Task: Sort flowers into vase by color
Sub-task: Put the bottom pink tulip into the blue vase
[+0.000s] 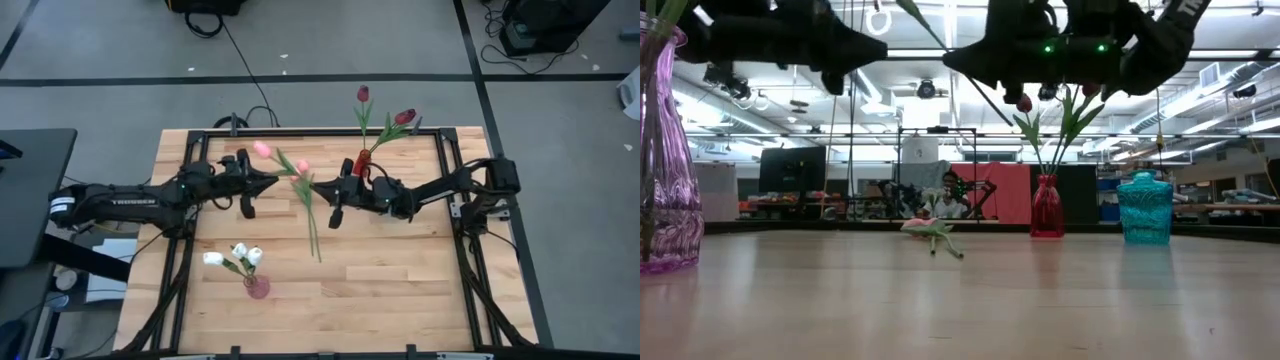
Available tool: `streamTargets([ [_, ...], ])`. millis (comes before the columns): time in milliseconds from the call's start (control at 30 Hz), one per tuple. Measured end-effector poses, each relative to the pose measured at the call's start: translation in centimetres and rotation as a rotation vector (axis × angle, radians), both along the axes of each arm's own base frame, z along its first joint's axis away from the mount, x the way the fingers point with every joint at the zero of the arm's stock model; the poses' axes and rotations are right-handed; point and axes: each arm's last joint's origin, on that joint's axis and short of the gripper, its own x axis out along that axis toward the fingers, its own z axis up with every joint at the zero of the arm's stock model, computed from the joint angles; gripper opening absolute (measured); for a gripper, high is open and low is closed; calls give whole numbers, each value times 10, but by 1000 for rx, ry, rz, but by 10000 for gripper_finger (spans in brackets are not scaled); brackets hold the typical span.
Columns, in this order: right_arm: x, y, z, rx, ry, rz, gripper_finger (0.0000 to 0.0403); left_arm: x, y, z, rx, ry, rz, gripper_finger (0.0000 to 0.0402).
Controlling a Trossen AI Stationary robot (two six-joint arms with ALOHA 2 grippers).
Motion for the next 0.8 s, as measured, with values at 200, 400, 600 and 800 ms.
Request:
streamTargets([
  [200,15,0,1,-21,-36,-6,17,23,4,15,28,-3,-40,103],
  [400,20,-1,6,-39,-72,-18,18,44,6,16,37,8,-134,149],
  [600,20,0,6,-41,-73,-19,19,56,9,15,55,-63,-130,151],
  [800,20,1,6,-40,-67,-16,20,64,11,10,48,-92,-127,114],
])
